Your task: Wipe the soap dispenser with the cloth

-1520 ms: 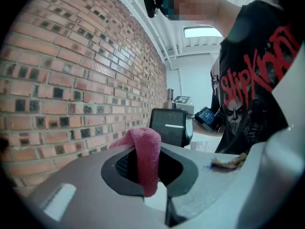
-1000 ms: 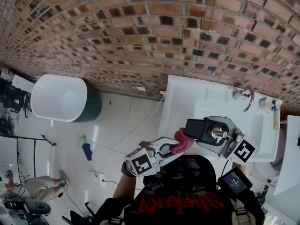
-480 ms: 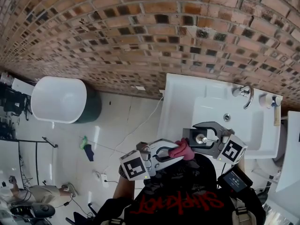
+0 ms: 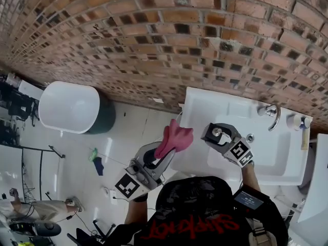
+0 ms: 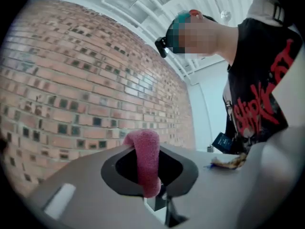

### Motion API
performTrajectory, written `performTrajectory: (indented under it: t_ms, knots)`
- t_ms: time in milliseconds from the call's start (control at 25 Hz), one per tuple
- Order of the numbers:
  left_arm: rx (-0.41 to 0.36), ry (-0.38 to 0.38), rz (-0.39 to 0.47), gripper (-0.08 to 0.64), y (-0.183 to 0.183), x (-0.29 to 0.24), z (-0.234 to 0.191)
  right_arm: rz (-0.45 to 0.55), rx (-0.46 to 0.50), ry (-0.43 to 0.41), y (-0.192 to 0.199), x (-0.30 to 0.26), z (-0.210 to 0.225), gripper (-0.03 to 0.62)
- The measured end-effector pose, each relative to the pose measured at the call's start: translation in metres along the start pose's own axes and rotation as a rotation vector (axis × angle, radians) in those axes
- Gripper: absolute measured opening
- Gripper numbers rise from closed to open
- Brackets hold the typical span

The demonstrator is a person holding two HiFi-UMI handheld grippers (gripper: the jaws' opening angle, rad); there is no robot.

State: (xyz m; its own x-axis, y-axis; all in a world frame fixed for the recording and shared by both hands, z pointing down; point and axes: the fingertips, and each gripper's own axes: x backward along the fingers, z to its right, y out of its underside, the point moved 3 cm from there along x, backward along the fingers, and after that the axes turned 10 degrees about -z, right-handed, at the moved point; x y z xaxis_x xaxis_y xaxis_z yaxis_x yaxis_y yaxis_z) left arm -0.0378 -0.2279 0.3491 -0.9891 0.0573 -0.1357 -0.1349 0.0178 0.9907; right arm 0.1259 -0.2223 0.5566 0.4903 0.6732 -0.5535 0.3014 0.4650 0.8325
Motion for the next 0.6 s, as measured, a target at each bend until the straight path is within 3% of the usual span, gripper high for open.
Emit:
performTrajectory:
  t_ms: [120,240,440,600]
  knots:
    - [0.075,-0.111,-0.001,0.045,0.013,0.006,-0.012,-0.031,-0.114,0.147,0.029,-0.034,0.056,0.301]
    - [0.1,-0.233,-0.059,0.044,0.034,0.009,-0.018,-0.058,-0.215,0.216,0.055,-0.073,0.103,0.301]
    - [0.186,-0.389,-0.117,0.044,0.067,0.023,-0.005,-0.14,-0.259,0.271,0.092,-0.123,0.144,0.301]
    - [0.237,-0.528,-0.164,0.044,0.07,0.042,0.009,-0.153,-0.229,0.307,0.076,-0.14,0.166,0.301]
